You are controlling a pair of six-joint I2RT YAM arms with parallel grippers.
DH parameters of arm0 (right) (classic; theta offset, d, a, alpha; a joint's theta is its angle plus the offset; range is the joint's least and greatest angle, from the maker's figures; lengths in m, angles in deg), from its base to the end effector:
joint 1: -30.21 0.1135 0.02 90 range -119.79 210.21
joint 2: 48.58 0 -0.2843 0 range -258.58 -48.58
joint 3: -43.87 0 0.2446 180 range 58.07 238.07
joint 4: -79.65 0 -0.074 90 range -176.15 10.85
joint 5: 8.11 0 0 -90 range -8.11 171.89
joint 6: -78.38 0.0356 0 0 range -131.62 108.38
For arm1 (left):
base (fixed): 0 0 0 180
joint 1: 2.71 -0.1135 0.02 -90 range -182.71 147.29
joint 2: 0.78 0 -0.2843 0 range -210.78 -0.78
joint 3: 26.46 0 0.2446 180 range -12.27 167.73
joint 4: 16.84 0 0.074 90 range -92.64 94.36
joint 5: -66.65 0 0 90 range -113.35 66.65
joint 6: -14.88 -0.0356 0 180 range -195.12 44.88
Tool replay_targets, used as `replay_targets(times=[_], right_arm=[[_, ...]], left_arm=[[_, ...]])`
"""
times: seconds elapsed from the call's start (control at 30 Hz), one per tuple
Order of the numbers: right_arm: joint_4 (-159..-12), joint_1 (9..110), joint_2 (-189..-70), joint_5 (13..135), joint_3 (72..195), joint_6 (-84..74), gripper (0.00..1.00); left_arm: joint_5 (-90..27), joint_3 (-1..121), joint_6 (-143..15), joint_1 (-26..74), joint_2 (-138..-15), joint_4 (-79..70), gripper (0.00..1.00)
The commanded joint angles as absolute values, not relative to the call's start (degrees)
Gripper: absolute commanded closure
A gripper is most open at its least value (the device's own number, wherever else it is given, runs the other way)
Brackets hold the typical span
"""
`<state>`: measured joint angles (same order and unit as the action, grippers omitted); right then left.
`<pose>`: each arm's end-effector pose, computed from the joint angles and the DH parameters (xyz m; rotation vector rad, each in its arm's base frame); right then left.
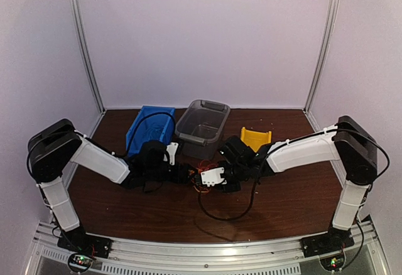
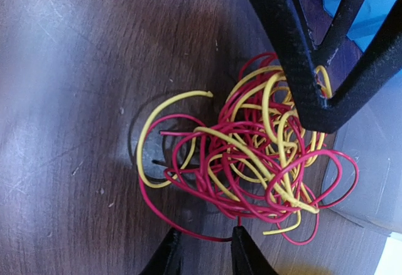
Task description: Untangle the cables
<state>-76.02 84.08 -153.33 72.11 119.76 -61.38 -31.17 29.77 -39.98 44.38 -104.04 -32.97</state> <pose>0.2144 0.3040 0.1830 -2.0052 1.4867 0.2431 0.2318 -0.2565 0.1551 0.3235 2.2467 -0.9623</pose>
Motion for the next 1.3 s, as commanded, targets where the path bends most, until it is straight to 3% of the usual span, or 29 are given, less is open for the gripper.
replay_targets(times=[0.0, 0.33, 0.6, 0.8, 1.0, 1.27], right_arm=[[-79.3, 84.6, -154.1, 74.6, 121.0, -60.8, 0.73], [-81.2, 84.8, -155.4, 74.7, 120.4, -60.8, 0.79], [-77.7, 84.7, -151.8, 74.0, 121.1, -59.0, 1.00], [-70.5, 84.6, -143.1, 68.1, 124.3, -53.8, 1.00], [-60.6, 84.2, -138.7, 63.1, 137.0, -48.2, 1.00], [-55.6, 81.7, -139.4, 56.6, 150.6, -39.0, 1.00]], left_arm=[[-32.0, 31.8, -39.4, 44.7, -105.1, -35.7, 0.34], [-32.4, 31.9, -39.5, 44.7, -105.8, -35.5, 0.36], [-32.2, 30.2, -39.4, 44.7, -103.9, -36.3, 0.35], [-28.2, 20.9, -40.6, 44.7, -93.0, -44.6, 0.31], [-29.4, 15.6, -50.9, 48.3, -82.4, -52.7, 0.30], [-29.7, 18.6, -59.7, 55.1, -82.4, -57.1, 0.29]])
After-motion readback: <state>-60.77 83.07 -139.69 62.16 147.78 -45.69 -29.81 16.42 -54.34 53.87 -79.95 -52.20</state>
